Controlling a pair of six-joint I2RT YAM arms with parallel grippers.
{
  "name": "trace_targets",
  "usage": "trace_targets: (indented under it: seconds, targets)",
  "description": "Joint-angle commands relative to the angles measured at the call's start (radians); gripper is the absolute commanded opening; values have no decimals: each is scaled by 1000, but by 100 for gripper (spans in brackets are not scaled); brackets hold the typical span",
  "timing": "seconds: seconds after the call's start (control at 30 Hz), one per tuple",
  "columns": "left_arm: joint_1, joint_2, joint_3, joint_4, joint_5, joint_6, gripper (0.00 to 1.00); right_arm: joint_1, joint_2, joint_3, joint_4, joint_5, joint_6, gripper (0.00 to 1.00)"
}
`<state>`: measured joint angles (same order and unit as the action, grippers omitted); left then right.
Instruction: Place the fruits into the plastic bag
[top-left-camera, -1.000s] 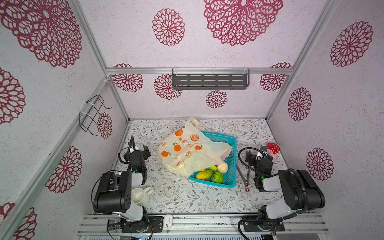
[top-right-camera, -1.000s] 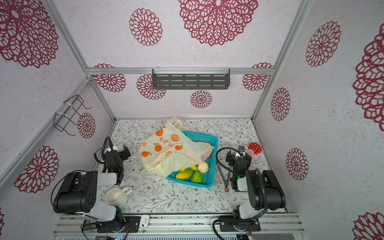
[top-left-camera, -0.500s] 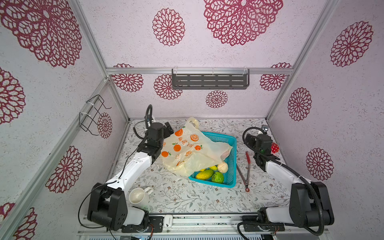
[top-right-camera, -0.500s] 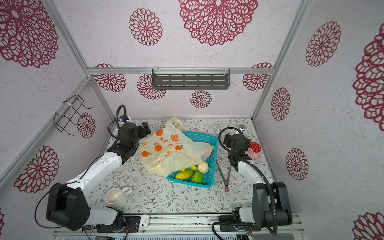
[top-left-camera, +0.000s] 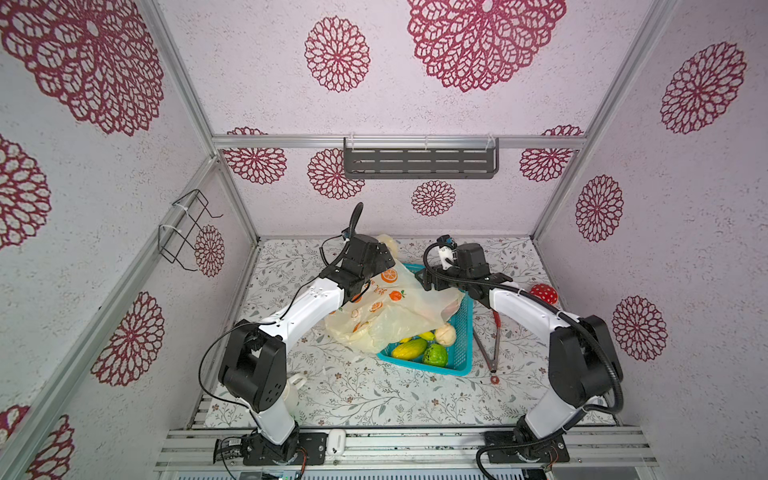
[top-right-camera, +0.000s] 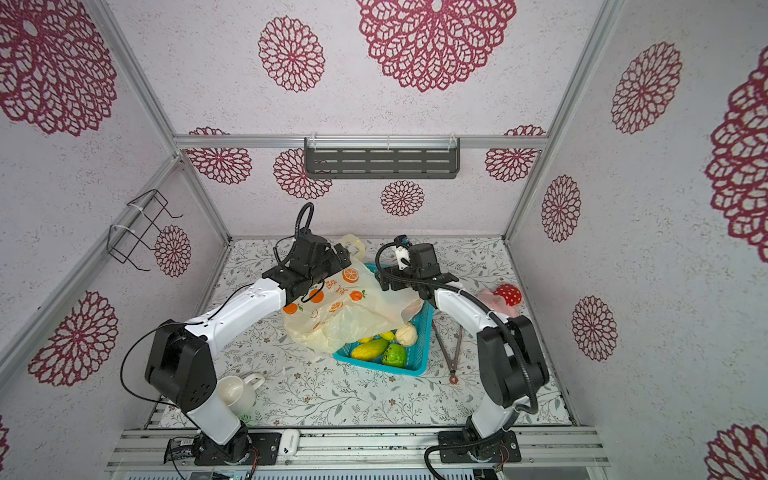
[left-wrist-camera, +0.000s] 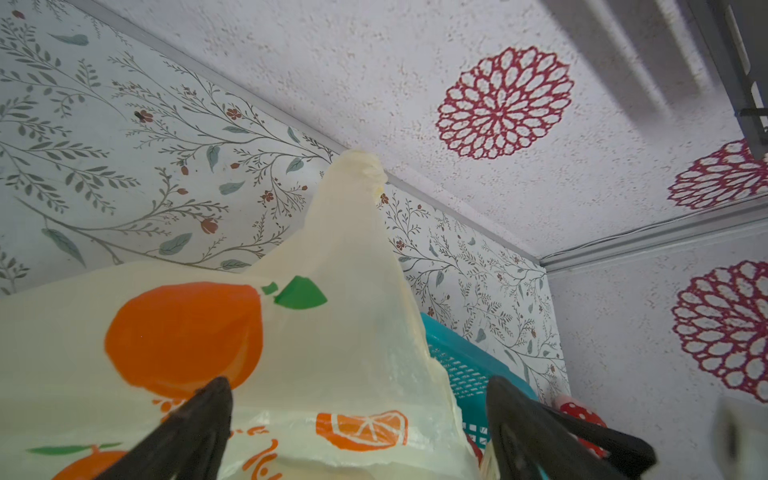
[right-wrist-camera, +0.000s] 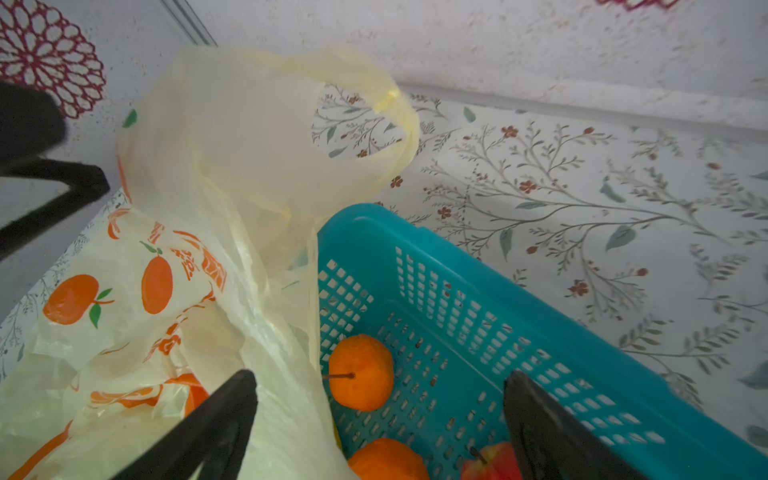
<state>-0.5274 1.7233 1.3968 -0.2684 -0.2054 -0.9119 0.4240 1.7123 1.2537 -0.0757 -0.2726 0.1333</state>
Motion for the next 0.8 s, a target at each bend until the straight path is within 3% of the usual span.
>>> trace_targets:
  seconds: [0.0,0.43,0.47,0.77]
  targets:
    - [-18,48,32,-63,21,-30,97,9,38,91,-115,-66,-48,86]
    - [-17,140,155,-165,73,1,97,46,74,145,-195,-151,-78,4]
    - [-18,145,158,-163,86,1,97,51,67,143,-194,-148,-73,0]
    - [-18,167,248,-278,128,46,97,145,-42,81,-94,-22,-28,0]
